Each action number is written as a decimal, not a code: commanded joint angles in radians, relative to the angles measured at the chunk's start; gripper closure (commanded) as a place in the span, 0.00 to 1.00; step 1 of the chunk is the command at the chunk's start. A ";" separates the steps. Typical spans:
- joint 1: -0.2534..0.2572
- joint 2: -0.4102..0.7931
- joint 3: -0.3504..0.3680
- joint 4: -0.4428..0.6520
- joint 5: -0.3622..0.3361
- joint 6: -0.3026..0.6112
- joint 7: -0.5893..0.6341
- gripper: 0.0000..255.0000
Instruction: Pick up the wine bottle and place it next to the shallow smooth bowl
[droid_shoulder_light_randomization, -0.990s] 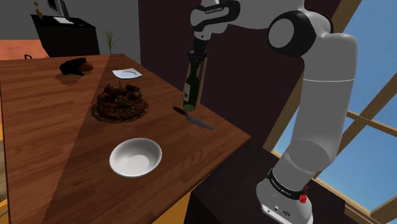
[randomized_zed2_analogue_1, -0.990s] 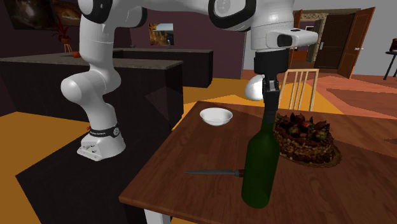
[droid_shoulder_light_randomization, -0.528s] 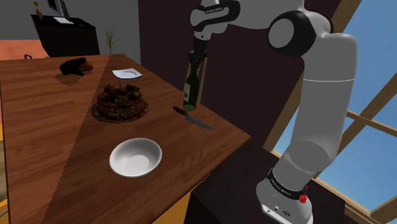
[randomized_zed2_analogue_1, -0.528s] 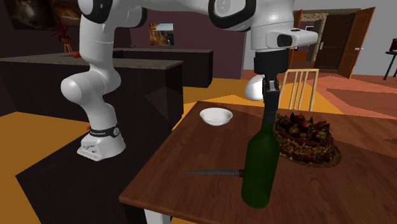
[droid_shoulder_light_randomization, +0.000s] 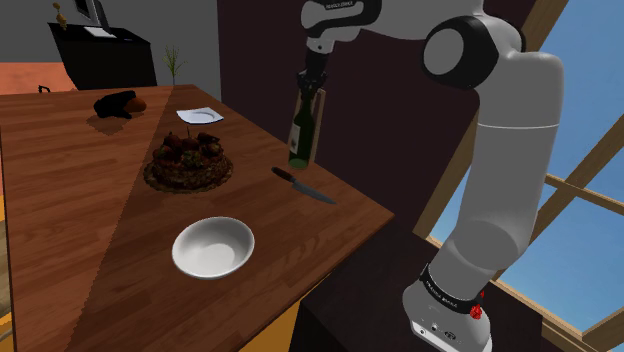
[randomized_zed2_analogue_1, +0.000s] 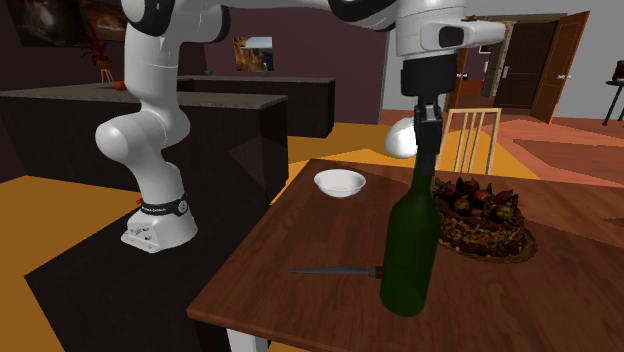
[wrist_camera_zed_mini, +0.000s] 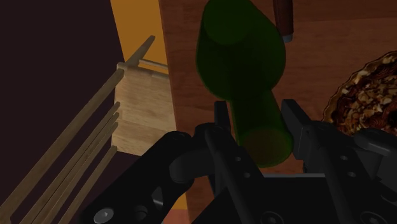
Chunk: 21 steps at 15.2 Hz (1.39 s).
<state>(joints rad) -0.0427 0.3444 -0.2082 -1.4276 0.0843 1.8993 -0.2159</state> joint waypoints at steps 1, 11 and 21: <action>-0.002 0.006 0.000 0.040 0.001 -0.033 0.001 1.00; -0.013 0.033 -0.002 0.215 0.005 -0.182 0.003 1.00; 0.012 0.034 0.006 0.319 -0.003 -0.283 0.045 1.00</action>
<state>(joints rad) -0.0472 0.3995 -0.2050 -1.0773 0.0887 1.6046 -0.1879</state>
